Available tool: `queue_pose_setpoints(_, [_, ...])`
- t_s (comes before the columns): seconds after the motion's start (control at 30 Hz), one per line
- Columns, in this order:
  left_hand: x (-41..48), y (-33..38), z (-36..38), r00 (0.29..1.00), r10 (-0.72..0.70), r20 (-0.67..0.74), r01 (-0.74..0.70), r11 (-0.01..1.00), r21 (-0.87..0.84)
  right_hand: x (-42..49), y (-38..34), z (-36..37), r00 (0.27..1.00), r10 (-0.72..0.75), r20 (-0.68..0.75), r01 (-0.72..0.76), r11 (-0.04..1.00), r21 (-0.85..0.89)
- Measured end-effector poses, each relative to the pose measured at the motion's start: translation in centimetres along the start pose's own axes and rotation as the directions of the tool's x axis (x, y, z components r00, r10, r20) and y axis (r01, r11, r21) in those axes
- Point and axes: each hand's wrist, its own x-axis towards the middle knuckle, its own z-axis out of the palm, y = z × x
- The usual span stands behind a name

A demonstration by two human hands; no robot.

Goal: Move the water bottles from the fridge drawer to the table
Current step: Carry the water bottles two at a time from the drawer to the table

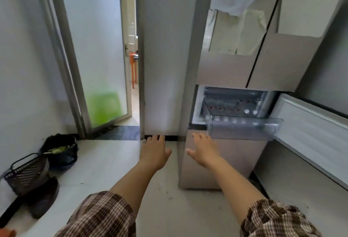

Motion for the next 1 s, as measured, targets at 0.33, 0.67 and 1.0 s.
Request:
queue_pose_setpoints(0.33, [15.7,16.7,7.9,0.956,0.28,0.092,-0.278,0.96,-0.03,8.9,18.6,-2.9,0.962,0.266,-0.066,-0.268,0.963,-0.031])
queue_pose_setpoints(0.67, [32.9,30.3,15.8,0.891,0.408,0.198,-0.403,0.913,-0.069,20.9,35.4,-5.9,0.916,0.4,-0.032,-0.4,0.916,-0.025])
queue_pose_setpoints(1.0, [43.0,40.0,24.8,0.884,0.369,0.289,-0.357,0.929,-0.095,31.5,49.6,-5.0,0.929,0.367,0.045,-0.365,0.93,-0.049])
